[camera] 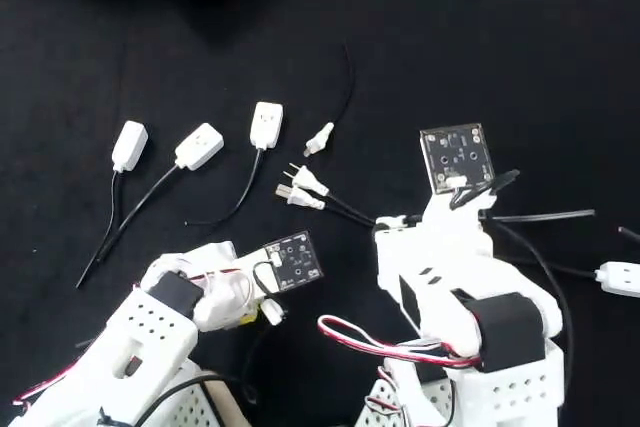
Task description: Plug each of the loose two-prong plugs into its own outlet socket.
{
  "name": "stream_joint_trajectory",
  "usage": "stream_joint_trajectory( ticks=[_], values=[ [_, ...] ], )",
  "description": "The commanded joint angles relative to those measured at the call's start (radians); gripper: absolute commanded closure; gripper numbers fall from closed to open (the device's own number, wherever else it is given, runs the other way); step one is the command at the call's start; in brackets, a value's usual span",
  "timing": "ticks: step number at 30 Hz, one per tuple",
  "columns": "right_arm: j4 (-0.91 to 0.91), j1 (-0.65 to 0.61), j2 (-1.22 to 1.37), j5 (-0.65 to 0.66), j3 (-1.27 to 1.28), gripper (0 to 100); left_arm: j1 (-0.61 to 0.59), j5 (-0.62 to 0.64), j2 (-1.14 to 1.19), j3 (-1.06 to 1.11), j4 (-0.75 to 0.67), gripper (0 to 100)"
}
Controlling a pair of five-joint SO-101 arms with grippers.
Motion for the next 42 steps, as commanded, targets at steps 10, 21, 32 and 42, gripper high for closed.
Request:
stream_joint_trajectory(
  ticks=[10,21,32,42],
  values=[
    [0.003,-0.011,-0.012,0.009,-0.048,98.6,0.027,0.203,-0.005,-0.151,0.074,83],
    [0.003,-0.008,-0.012,0.021,-0.048,98.6,0.031,0.358,-0.002,-0.101,-0.187,83],
    [0.005,-0.012,-0.005,0.138,-0.048,98.5,-0.007,0.404,-0.015,-0.025,-0.247,65],
    [-0.006,-0.222,-0.005,0.118,0.033,98.6,-0.317,0.402,-0.017,-0.274,0.109,66]
  ],
)
